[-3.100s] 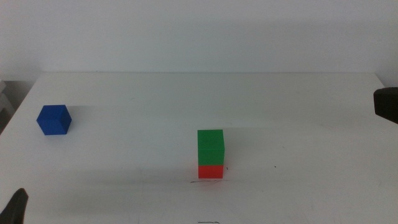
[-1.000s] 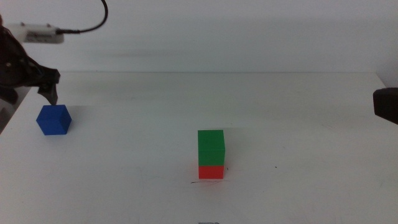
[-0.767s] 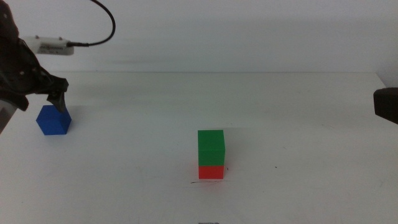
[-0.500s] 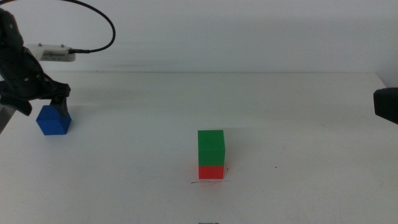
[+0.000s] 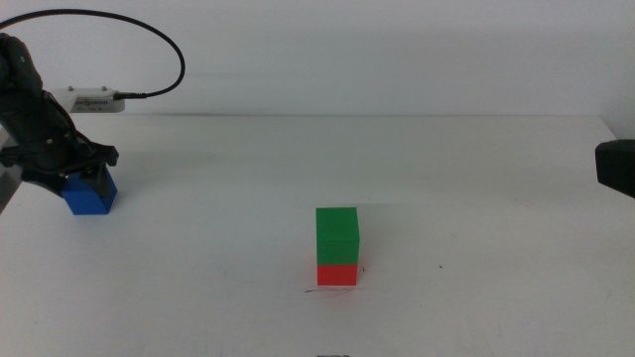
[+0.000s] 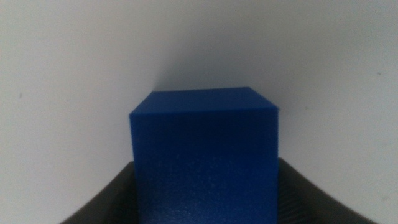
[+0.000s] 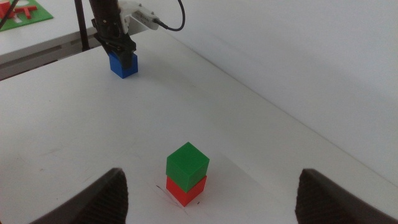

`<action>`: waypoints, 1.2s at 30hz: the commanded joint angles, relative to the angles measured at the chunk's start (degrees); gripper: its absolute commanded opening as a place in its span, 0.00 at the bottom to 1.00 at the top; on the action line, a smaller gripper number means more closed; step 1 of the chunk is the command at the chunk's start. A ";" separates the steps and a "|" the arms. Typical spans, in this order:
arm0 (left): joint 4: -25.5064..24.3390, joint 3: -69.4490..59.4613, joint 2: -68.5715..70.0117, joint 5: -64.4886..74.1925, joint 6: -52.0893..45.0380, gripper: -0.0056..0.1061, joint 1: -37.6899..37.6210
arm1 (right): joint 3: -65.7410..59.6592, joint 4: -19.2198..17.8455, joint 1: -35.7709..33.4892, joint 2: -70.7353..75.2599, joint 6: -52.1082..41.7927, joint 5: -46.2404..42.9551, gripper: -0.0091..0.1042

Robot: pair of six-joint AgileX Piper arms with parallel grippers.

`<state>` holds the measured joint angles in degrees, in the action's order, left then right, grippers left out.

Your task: Stack red cubes first, then green, then blue cubes in a specific spot.

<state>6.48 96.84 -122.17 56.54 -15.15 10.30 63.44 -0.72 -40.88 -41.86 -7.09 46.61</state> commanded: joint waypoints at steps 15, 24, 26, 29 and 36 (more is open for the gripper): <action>2.72 -7.92 16.25 -0.20 5.92 0.06 -3.18 | 1.42 -0.43 0.30 0.02 -0.69 -4.10 0.77; -1.26 -19.08 30.24 0.95 21.43 0.06 -16.73 | 1.42 -0.43 0.30 0.02 -0.69 -4.10 0.77; -2.11 -19.00 31.44 2.21 26.32 0.06 -22.18 | 1.42 -0.43 0.30 0.02 -0.69 -4.10 0.77; -2.52 -18.89 32.44 2.75 35.74 0.06 -29.96 | 1.42 -0.43 0.30 0.02 -0.69 -4.10 0.77; -9.53 -16.85 32.10 4.08 53.73 0.06 -44.58 | 1.42 -0.43 0.30 0.02 -0.69 -4.10 0.77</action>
<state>-0.97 77.12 -92.49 61.10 33.37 -32.15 63.44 -0.72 -40.88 -41.86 -7.09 46.61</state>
